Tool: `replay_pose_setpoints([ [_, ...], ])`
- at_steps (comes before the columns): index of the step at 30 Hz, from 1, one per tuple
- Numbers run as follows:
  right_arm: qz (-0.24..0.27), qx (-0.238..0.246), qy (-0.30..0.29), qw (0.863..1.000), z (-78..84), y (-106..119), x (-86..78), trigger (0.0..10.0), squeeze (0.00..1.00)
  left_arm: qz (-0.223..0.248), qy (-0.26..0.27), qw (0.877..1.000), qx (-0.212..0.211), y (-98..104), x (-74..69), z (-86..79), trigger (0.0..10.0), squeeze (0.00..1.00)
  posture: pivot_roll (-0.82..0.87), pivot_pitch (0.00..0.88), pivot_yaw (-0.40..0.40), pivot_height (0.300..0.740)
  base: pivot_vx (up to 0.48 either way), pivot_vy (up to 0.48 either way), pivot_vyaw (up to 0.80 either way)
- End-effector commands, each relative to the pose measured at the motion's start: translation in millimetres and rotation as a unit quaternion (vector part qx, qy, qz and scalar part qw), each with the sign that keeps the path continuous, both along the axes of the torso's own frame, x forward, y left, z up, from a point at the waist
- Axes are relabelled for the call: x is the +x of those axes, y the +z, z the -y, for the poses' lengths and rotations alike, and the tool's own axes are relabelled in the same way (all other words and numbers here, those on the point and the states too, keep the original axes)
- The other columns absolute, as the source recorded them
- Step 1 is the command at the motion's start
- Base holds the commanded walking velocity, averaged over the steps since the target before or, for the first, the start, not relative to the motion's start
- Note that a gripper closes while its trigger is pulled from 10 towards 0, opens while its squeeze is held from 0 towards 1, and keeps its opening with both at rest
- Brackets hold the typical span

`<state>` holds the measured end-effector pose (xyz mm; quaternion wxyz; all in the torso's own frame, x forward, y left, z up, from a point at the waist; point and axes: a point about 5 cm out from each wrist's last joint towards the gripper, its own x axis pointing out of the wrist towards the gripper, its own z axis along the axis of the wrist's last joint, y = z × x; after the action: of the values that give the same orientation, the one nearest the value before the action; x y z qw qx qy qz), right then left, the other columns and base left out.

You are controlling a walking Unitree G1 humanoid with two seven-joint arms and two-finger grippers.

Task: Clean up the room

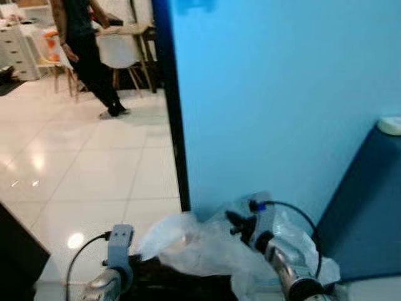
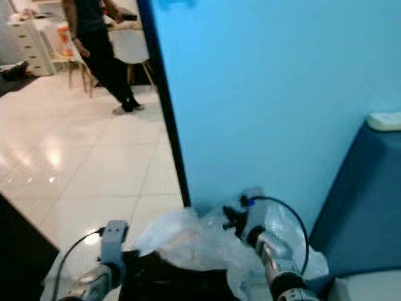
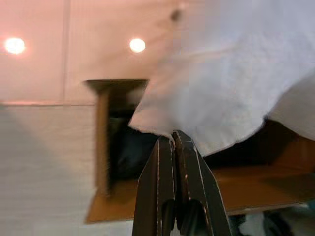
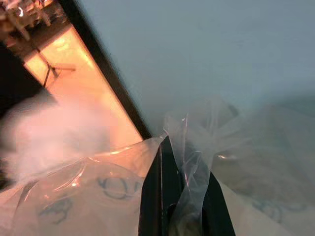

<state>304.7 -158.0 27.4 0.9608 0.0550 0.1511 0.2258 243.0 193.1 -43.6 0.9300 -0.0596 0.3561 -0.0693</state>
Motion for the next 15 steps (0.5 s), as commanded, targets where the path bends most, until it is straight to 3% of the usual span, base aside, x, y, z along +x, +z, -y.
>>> replay_pose_setpoints([
  [1,-0.002,-0.067,-0.051,0.996,15.7,6,10.3,10.0,0.00,-0.026,-0.025,0.999,0.011,-4,-7.2,-5.7,10.0,0.00,-0.06,0.000,0.028,0.740,0.000,0.000,0.00],
  [2,-0.003,-0.102,-0.078,0.992,25.1,8,13.7,10.0,0.00,-0.033,-0.033,0.999,0.014,-5,-9.1,-8.0,10.0,0.00,-0.06,0.000,0.028,0.740,0.000,0.000,0.00],
  [7,-0.007,-0.168,-0.149,0.975,49.4,14,19.3,10.0,0.00,-0.063,-0.062,0.996,0.029,-10,-17.8,-12.9,10.0,0.00,-0.06,0.000,0.020,0.740,0.000,0.000,0.00],
  [15,-0.029,-0.236,-0.166,0.957,55.1,7,16.5,10.0,0.00,-0.103,-0.109,0.989,0.021,-20,-31.7,-3.5,10.0,0.00,-0.05,0.000,0.016,0.740,0.000,0.000,0.00],
])
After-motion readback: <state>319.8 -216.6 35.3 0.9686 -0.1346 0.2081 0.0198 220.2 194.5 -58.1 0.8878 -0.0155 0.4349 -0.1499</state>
